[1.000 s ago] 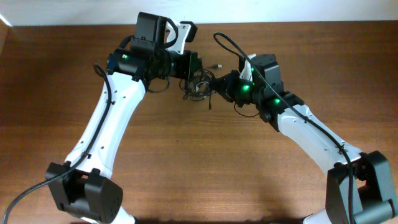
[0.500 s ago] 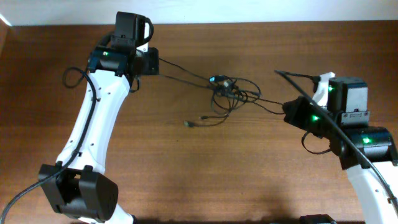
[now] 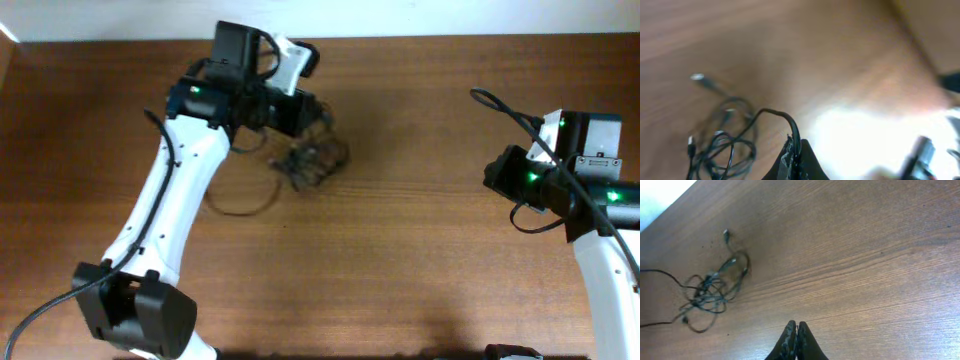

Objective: Untangle cables

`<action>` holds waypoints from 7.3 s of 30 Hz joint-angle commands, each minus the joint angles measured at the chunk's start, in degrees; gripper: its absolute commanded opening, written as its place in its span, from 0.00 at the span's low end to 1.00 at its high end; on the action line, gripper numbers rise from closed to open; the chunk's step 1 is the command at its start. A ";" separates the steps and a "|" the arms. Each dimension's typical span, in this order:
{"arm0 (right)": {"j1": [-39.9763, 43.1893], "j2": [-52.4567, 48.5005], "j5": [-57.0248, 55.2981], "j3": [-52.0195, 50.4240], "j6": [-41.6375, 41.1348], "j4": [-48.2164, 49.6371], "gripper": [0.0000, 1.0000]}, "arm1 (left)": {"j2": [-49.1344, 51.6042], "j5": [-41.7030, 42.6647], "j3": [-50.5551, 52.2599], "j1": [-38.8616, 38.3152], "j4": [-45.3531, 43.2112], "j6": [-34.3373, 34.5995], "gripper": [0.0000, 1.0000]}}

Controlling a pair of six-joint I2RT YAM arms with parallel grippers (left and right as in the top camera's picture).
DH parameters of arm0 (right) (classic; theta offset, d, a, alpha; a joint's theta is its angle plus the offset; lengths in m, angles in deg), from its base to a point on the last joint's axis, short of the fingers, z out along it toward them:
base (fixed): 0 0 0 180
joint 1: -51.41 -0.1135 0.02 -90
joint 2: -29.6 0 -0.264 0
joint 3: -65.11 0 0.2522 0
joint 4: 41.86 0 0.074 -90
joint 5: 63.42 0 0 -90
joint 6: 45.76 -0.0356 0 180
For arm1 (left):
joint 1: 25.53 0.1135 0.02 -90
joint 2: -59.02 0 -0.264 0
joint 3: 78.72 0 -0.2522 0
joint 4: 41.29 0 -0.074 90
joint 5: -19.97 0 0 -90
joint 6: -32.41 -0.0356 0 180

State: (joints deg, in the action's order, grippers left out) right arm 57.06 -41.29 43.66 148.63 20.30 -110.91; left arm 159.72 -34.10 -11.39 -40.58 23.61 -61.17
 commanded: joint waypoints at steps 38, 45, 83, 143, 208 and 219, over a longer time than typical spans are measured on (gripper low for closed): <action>0.33 -5.77 8.00 1.07 5.73 -2.97 0.62 | 21.33 -12.07 -15.39 5.60 30.45 -3.08 0.11; 0.33 -5.77 8.00 1.07 5.73 -3.02 0.62 | 21.44 -5.11 -1.36 -6.38 8.35 -3.80 0.59; -10.14 -19.65 5.29 1.05 -15.41 23.96 0.04 | 12.76 1.42 -44.65 -3.04 31.32 -13.00 0.00; -23.89 -15.43 8.15 19.52 0.92 3.04 0.04 | 23.47 7.80 -44.59 2.36 33.99 -8.15 0.29; -15.26 -16.59 12.00 19.50 15.85 -11.02 0.73 | 22.47 1.18 -44.81 1.92 32.11 0.39 0.00; -15.72 -16.59 12.28 19.50 12.52 -5.57 0.78 | 22.47 1.16 -44.81 1.92 31.63 0.35 0.00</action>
State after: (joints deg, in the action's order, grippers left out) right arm 41.61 -57.38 55.97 167.97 34.09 -116.92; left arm 183.20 -33.38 -55.63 -38.55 55.83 -61.17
